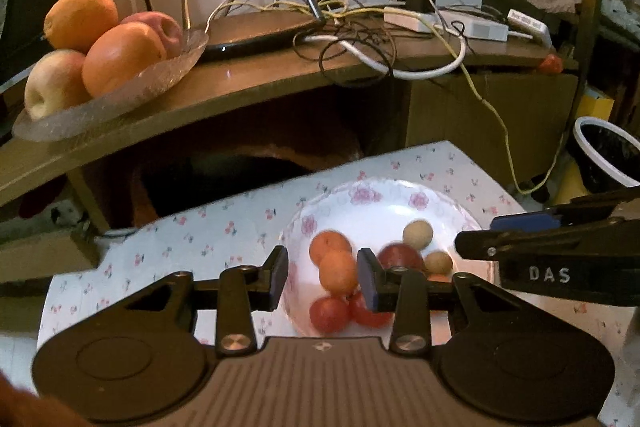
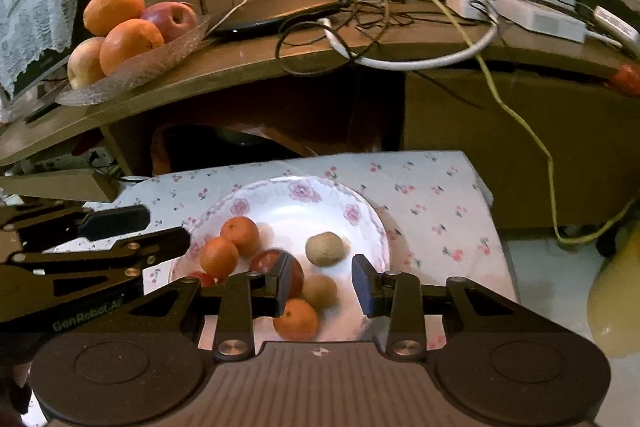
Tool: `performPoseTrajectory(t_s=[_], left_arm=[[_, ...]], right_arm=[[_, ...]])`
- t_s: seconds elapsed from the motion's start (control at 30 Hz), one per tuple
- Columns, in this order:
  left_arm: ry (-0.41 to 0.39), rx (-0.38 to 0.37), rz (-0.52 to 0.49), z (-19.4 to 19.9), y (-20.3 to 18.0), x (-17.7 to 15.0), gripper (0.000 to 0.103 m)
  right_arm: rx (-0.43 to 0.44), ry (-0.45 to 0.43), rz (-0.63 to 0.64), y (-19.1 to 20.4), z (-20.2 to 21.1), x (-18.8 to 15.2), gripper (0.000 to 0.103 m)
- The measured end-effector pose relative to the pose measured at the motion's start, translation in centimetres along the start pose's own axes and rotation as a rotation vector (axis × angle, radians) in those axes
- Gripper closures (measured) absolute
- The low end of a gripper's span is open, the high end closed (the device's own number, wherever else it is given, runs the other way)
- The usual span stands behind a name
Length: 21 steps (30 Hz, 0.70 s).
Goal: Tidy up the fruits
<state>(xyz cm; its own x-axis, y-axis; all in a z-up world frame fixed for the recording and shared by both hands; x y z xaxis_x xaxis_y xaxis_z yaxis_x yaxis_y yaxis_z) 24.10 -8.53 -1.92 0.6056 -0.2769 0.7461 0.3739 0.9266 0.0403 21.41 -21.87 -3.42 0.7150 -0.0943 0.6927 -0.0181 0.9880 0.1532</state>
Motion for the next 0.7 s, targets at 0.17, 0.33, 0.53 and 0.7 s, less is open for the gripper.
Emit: performPoseTrajectory(t_s=[0.17,0.33,0.53,0.7], left_arm=[[0.018,0.013,0.0,1.3,-0.7,-1.6,0.048],[0.019,0.037,0.017,3.1,-0.9,-3.1,0.037],[0.029,0.08,0.061,5.0,-0.6,-5.2,0.024],[0.024,0.126,0.036,6.6,-1.2,-6.9,0.012]], right_arm=[[-0.029,0.015,0.003,0.2,1.3,-1.4,0.065],[-0.038,0.027,-0.001,0.6,3.1,-3.0,0.063],[-0.041,0.033,-0.037,0.6,5.4,-5.0,0.06],[-0.039,0.029,-0.034,1.5,7.3,-6.8,0.053]])
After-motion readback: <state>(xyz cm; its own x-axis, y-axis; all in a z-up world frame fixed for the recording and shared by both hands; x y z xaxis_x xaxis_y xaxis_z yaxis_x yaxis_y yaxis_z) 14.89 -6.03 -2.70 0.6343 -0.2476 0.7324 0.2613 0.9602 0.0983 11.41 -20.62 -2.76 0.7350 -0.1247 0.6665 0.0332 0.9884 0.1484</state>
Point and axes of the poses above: each gripper's, at about its wrist camera, not at the fingertips, and z roughly against the way its jaws point, y to its left, x to its top, the point moved 7 cm from there along -z, roughly the way its jaws point, and after that the axes turned 1 degree about x, right-handed, at the moved point
